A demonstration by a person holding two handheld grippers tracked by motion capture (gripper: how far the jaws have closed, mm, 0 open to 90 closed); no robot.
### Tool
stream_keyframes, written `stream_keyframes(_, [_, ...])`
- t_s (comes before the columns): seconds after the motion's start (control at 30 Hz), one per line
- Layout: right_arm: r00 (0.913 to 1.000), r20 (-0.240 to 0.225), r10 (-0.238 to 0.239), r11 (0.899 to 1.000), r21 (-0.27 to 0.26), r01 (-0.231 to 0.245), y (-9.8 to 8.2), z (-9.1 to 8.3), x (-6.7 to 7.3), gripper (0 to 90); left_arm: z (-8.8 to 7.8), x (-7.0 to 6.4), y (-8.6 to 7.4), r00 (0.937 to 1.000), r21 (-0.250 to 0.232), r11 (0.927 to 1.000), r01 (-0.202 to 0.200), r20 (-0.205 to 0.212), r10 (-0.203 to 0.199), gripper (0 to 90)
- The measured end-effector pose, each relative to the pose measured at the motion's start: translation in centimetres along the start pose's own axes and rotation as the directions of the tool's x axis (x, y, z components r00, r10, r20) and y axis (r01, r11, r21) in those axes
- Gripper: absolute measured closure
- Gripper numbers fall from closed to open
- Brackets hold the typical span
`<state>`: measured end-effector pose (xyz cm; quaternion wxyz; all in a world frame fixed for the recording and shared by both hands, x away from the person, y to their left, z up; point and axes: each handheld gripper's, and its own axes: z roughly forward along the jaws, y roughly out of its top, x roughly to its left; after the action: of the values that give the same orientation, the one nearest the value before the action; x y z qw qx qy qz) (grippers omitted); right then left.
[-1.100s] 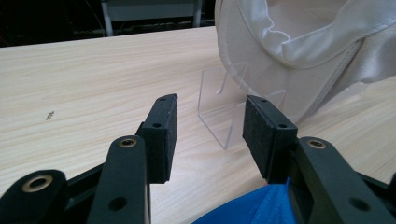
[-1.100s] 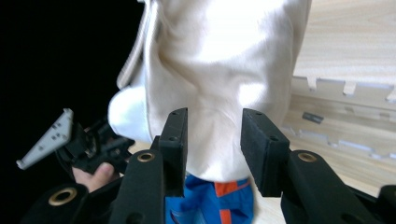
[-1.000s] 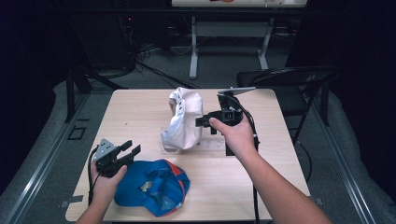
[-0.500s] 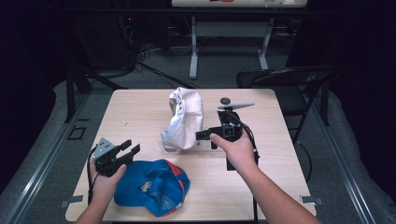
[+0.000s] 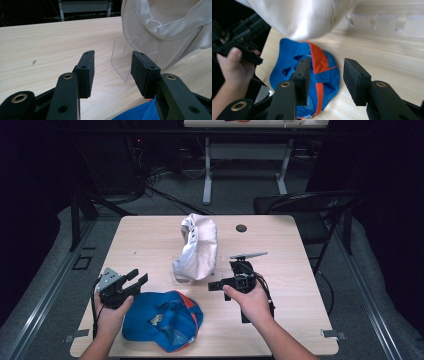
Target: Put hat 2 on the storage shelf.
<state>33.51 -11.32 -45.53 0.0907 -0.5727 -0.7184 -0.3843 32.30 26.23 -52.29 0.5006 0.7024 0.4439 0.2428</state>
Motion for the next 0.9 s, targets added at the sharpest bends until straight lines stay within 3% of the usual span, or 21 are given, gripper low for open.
stream_keyframes(0.5, [0.9995, -0.027, 0.015, 0.998, 0.064, -0.013, -4.2, 4.2, -1.7, 58.1, 0.1, -0.2, -0.1, 1.0000, 0.006, 1.0000, -0.006, 0.003, 0.006, 54.4])
stream_keyframes(0.57, [0.9999, 0.000, -0.011, 0.996, 0.090, 0.011, -4.8, 4.6, -1.8, 58.2, 0.1, -0.2, -0.1, 1.0000, 0.005, 1.0000, -0.006, 0.004, 0.006, 54.4])
stream_keyframes(0.63, [0.9995, -0.033, -0.002, 0.997, 0.083, 0.004, -5.4, 5.2, -1.9, 58.2, 0.1, -0.2, -0.1, 1.0000, 0.007, 1.0000, -0.004, 0.002, 0.004, 54.5])
stream_keyframes(0.9, [0.9987, -0.049, -0.010, 0.990, 0.137, 0.017, -6.7, 6.7, -2.4, 58.2, 0.2, -0.3, -0.1, 1.0000, 0.013, 0.9999, -0.009, 0.002, 0.009, 54.5])
